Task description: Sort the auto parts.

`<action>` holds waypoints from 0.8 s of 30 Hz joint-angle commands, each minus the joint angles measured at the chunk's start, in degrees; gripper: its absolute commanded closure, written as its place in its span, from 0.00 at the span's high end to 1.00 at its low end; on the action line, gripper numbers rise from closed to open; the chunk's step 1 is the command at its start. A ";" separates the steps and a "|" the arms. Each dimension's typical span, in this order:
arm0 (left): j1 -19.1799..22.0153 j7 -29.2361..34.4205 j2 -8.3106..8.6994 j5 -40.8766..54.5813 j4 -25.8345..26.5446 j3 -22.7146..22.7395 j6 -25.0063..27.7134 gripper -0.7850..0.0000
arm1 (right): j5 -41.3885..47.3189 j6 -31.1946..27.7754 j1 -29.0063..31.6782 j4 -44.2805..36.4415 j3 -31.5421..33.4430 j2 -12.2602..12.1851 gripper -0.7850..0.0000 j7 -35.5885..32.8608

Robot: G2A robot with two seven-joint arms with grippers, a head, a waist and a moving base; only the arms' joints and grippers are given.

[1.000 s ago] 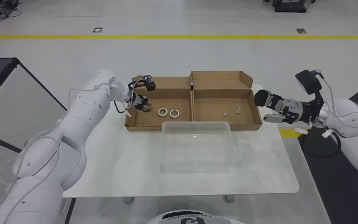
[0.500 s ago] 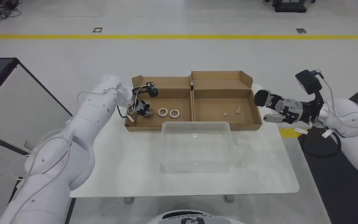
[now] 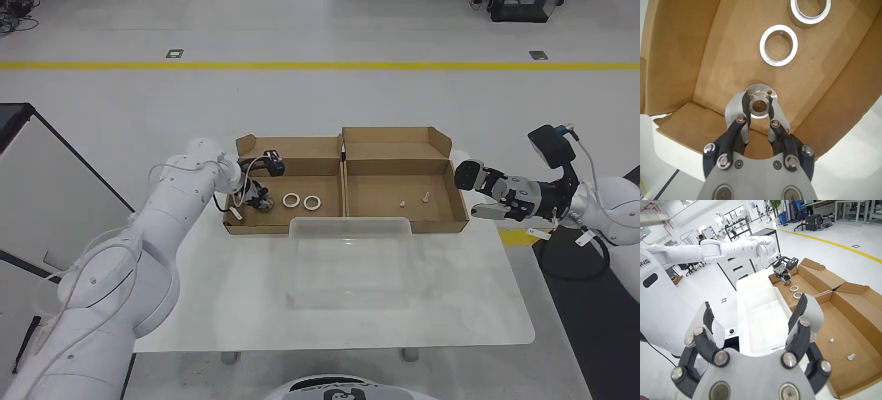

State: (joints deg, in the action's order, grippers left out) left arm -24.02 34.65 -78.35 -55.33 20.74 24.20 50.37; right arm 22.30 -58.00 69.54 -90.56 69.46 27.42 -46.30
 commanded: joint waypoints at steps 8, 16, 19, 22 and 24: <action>0.07 -0.77 -1.38 -0.68 -1.94 -0.26 -0.54 0.80 | 0.00 0.00 0.00 0.00 0.00 0.00 1.00 0.00; 0.90 -1.60 -2.17 -0.77 -3.81 0.06 -0.72 1.00 | 0.00 0.00 0.00 0.00 0.00 0.00 1.00 0.00; 1.61 -2.75 -2.22 -0.59 -4.32 0.46 -0.61 1.00 | 0.00 0.00 0.00 0.00 0.00 0.00 1.00 0.00; 2.54 -4.17 -2.14 -0.03 -4.56 1.08 -0.04 1.00 | 0.00 0.00 0.00 0.00 0.00 0.00 1.00 0.00; 3.22 -4.80 -2.06 0.77 -4.19 1.63 1.10 1.00 | 0.00 0.00 0.00 0.00 0.00 0.00 1.00 0.00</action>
State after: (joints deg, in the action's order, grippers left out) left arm -21.10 30.11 -80.45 -54.94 16.39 25.59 50.91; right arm 22.30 -58.00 69.54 -90.56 69.46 27.42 -46.30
